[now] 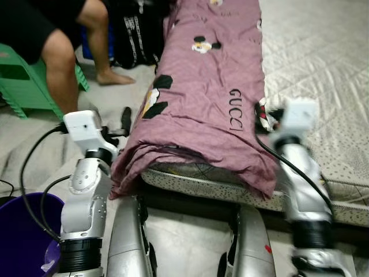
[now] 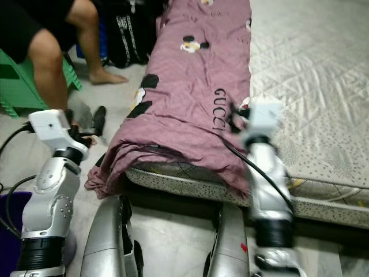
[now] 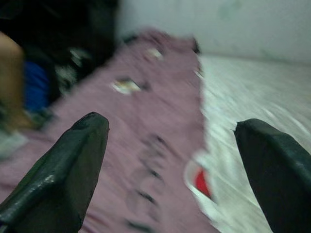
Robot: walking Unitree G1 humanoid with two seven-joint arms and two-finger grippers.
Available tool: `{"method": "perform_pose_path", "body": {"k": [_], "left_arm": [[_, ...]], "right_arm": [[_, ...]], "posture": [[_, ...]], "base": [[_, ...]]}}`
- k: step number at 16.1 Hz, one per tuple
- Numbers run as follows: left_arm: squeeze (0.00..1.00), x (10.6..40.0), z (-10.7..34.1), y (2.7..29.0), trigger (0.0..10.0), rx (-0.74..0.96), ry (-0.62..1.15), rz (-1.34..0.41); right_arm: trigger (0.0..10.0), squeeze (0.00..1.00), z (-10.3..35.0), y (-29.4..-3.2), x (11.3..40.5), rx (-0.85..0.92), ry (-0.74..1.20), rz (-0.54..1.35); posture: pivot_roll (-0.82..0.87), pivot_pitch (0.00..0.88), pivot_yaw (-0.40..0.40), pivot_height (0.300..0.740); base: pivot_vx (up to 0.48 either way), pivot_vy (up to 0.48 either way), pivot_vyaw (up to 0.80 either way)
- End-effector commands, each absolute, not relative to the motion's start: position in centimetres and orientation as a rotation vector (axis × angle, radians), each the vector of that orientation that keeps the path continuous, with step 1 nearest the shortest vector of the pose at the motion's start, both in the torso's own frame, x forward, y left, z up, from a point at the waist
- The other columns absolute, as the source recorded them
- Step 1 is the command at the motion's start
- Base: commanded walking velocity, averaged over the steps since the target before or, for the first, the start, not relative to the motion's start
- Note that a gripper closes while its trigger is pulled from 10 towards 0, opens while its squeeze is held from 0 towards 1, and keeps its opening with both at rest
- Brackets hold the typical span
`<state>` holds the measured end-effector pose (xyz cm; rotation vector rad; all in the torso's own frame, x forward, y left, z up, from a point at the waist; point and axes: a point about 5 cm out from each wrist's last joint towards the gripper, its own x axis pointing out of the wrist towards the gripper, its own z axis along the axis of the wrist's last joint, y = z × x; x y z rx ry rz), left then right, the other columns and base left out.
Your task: Clean up the room
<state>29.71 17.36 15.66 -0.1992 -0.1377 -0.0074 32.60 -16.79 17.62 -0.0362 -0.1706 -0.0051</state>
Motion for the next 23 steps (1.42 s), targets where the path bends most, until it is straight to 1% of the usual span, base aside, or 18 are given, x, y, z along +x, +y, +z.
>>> {"method": "perform_pose_path", "body": {"k": [1,2,3,6,11,16,21,23], "left_arm": [[0.0,29.5,15.6,17.8,10.0,-0.182,-0.146,0.018],[0.0,29.7,15.6,17.8,10.0,-0.183,-0.149,0.023],[0.0,29.7,15.7,17.8,10.0,-0.186,-0.159,0.033],[0.0,29.6,15.6,17.9,10.0,-0.193,-0.167,0.051],[0.0,29.9,15.4,17.7,10.0,-0.195,-0.167,0.062],[0.0,30.2,15.3,17.5,10.0,-0.182,-0.166,0.068],[0.0,30.6,14.3,17.3,10.0,-0.162,-0.099,0.09],[0.0,30.7,14.0,17.2,10.0,-0.154,-0.077,0.097]], "right_arm": [[10.0,0.0,18.1,-15.9,32.6,-0.037,-0.197,0.027],[10.0,0.0,17.6,-15.3,32.8,-0.026,-0.186,0.034],[10.0,0.0,16.8,-14.6,33.1,0.034,-0.157,0.029],[10.0,0.0,16.7,-13.2,33.6,0.07,-0.154,0.045],[10.0,0.0,16.8,-13.0,34.4,0.077,-0.164,0.036],[10.0,0.0,16.6,-13.3,34.4,0.063,-0.175,0.016],[10.0,0.0,15.1,-13.1,34.1,0.044,-0.149,0.011],[10.0,0.0,14.8,-13.3,34.1,0.03,-0.138,0.007]], "posture": [[0.03,0.007,0.015,0.526],[0.04,0.0,0.007,0.526],[0.04,0.0,0.007,0.531],[0.04,0.0,0.0,0.566],[0.04,0.0,-0.006,0.626],[0.03,0.0,0.002,0.681],[0.03,0.0,0.007,0.736],[0.03,0.0,0.006,0.74]], "base": [[0.0,0.0,0.0],[0.0,0.0,0.0],[0.0,0.0,0.0],[0.0,0.0,0.0],[0.0,0.0,0.0],[0.0,0.0,0.0],[0.0,0.0,0.0],[0.0,0.0,0.0]]}}
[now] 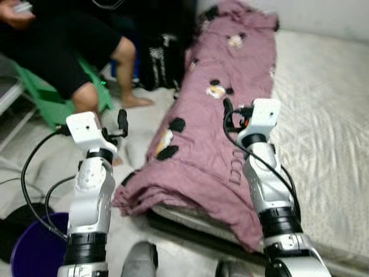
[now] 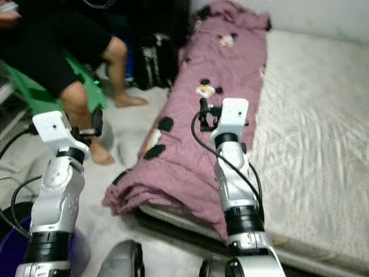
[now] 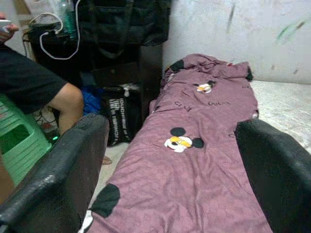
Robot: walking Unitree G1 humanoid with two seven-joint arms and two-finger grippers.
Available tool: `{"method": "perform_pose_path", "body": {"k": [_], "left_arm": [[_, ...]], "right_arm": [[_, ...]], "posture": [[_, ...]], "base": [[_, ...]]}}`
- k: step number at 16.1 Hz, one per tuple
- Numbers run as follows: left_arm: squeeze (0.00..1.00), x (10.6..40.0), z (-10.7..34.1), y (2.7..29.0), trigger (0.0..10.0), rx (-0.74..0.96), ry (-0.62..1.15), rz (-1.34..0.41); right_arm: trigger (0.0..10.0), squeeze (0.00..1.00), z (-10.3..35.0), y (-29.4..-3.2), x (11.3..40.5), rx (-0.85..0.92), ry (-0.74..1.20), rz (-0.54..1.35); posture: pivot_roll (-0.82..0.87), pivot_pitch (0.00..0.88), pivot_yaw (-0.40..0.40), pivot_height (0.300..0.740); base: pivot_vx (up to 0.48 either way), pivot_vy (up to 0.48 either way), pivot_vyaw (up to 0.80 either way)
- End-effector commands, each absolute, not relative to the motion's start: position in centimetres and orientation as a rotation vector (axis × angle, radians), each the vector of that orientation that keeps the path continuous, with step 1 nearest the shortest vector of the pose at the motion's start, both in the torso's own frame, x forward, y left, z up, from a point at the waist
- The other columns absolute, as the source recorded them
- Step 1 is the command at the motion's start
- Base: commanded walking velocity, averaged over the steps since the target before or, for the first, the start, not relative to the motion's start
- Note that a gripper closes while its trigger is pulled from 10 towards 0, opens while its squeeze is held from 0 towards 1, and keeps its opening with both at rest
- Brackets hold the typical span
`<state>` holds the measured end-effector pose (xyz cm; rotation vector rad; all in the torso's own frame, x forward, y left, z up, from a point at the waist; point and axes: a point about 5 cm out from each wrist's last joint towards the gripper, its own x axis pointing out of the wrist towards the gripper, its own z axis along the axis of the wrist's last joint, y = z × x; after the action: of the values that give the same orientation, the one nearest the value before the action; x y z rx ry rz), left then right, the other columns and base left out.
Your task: Clean up the room
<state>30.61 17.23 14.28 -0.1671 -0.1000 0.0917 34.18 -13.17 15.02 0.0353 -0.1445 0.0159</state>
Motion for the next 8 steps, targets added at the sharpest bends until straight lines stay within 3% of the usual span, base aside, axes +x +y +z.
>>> {"method": "perform_pose_path", "body": {"k": [1,7,8], "left_arm": [[0.0,30.79,13.85,17.18,10.0,-0.154,-0.069,0.107],[0.0,30.91,13.35,17.01,10.0,-0.137,-0.062,0.09],[0.0,30.85,13.2,16.94,10.0,-0.141,-0.06,0.081]], "right_arm": [[10.0,0.0,14.65,-13.33,34.14,0.028,-0.137,0.006],[10.0,0.0,14.05,-13.32,34.19,-0.027,-0.123,0.018],[10.0,0.0,14.17,-13.25,34.11,-0.035,-0.139,0.028]], "posture": [[0.03,0.0,0.006,0.74],[0.03,0.0,-0.002,0.74],[0.03,0.0,-0.002,0.74]], "base": [[0.0,0.0,0.0],[0.0,0.0,0.0],[0.0,0.0,0.62]]}}
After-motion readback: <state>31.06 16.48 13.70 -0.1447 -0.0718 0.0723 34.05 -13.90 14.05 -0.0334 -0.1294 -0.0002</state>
